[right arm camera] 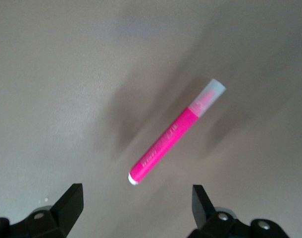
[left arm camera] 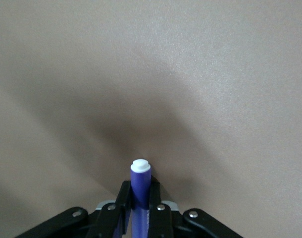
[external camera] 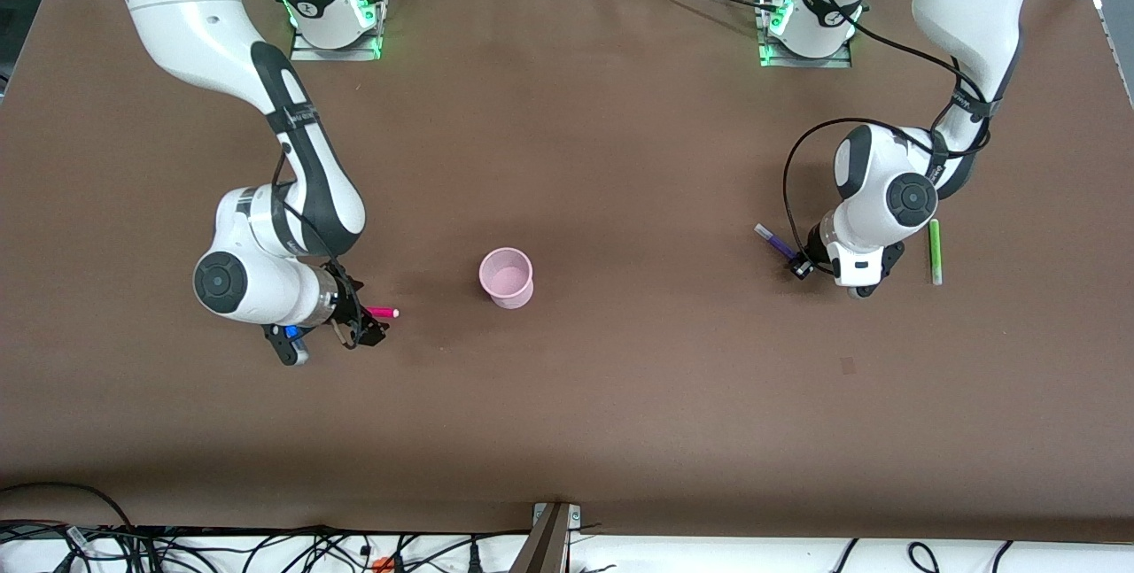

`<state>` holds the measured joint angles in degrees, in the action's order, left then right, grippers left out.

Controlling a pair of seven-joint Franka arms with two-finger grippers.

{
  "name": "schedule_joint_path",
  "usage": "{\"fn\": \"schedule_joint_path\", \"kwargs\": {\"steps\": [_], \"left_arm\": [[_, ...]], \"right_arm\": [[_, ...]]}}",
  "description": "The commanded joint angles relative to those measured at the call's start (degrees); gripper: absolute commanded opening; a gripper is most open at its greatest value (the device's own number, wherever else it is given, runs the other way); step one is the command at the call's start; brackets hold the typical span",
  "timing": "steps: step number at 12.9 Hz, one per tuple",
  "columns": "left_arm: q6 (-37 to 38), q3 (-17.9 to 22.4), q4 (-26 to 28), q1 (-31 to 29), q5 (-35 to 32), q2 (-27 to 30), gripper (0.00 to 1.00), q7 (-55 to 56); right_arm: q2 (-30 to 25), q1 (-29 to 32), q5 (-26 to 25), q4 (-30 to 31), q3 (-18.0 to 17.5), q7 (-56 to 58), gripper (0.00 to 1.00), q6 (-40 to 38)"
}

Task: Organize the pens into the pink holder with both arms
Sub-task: 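Grasp the pink marker with the right gripper while the left gripper holds, then carry the blue pen over the pink cup with the left gripper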

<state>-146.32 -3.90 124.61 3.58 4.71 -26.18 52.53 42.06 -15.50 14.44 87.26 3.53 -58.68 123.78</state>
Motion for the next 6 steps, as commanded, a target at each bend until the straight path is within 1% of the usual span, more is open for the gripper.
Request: {"fn": "schedule_joint_path", "kwargs": {"steps": [1,3,5,6], "left_arm": [[4.0,-0.2,-2.7,0.2,1.3,1.8,0.0,-0.2],[11.5,-0.8,-8.7,0.3,1.3,3.6,0.0,2.1],[16.0,-3.5,-15.3,0.3,1.3,3.1,0.0,8.6],[16.6,-5.8,-17.6,0.4,1.3,3.1,0.0,13.0]], "right_arm": [[1.8,0.1,1.4,-1.3,0.0,-0.6,0.97,0.3],[2.5,0.1,2.1,-1.2,0.0,-0.6,0.97,0.1],[2.9,0.1,3.0,-1.1,0.0,-0.3,0.89,-0.1],[3.0,0.1,3.2,-1.0,0.0,0.0,0.84,-0.1]]}}
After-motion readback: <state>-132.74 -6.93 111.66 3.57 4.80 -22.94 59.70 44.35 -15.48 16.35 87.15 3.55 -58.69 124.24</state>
